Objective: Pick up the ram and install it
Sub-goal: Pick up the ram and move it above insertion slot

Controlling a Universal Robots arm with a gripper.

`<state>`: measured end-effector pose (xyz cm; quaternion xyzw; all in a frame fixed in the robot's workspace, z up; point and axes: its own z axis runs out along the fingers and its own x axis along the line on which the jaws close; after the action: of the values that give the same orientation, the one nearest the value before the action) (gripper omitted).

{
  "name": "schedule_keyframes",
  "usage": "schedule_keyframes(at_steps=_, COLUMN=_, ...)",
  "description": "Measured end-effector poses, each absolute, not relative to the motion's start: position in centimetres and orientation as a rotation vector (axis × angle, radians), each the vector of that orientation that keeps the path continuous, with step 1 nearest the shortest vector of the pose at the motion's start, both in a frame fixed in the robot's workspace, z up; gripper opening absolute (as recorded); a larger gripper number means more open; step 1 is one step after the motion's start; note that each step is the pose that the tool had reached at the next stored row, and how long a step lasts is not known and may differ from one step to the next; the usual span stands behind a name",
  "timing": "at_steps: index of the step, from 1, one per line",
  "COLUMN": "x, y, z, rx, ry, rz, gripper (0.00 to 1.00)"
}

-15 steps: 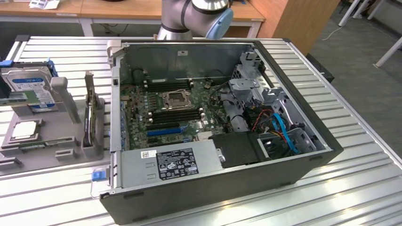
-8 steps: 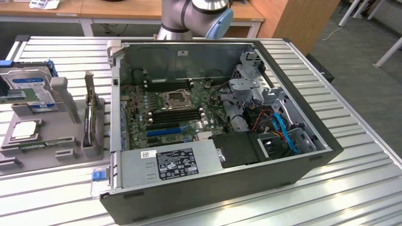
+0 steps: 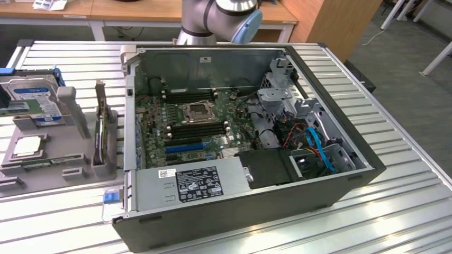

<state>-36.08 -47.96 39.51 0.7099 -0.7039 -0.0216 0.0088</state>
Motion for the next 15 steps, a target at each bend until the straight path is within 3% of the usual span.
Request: schedule_keyframes(at_steps=15, x=-34.0, y=-48.0, z=39.5, rx=2.218, ry=-2.199, rz=-0.068, gripper=0.12)
